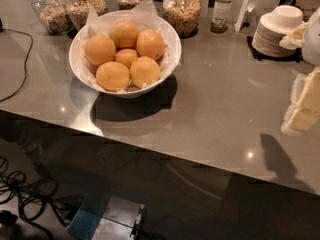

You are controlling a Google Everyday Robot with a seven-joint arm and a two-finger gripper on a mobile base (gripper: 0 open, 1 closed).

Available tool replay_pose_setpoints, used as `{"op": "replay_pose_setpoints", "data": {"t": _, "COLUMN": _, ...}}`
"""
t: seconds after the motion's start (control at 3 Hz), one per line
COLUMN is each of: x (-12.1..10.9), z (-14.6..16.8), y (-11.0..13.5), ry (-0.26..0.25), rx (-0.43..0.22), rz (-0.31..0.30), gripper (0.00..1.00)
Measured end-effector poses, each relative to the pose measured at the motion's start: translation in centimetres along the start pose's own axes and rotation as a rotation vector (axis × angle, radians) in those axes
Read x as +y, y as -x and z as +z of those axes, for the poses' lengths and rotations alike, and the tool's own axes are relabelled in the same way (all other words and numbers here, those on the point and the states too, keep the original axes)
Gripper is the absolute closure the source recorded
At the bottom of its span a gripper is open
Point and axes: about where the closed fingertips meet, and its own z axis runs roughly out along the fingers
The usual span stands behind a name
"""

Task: Pick orange from white bowl

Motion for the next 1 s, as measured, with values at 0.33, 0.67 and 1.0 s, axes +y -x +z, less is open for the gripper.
{"op": "replay_pose_setpoints", "data": {"t": 0.33, "x": 0.0, "z": 0.0, "y": 0.0, "ry": 0.000, "rx": -0.001, "rz": 0.000, "gripper": 0.00}}
{"op": "replay_pose_setpoints", "data": {"t": 0.67, "x": -0.2, "z": 0.9, "y": 1.3, "ry": 0.013, "rx": -0.047, "rz": -0.027, "gripper": 0.00}}
{"op": "replay_pose_setpoints", "data": {"t": 1.0, "x": -0.4, "z": 3.0, "y": 5.3, "ry": 0.051, "rx": -0.135, "rz": -0.105, "gripper": 0.00}}
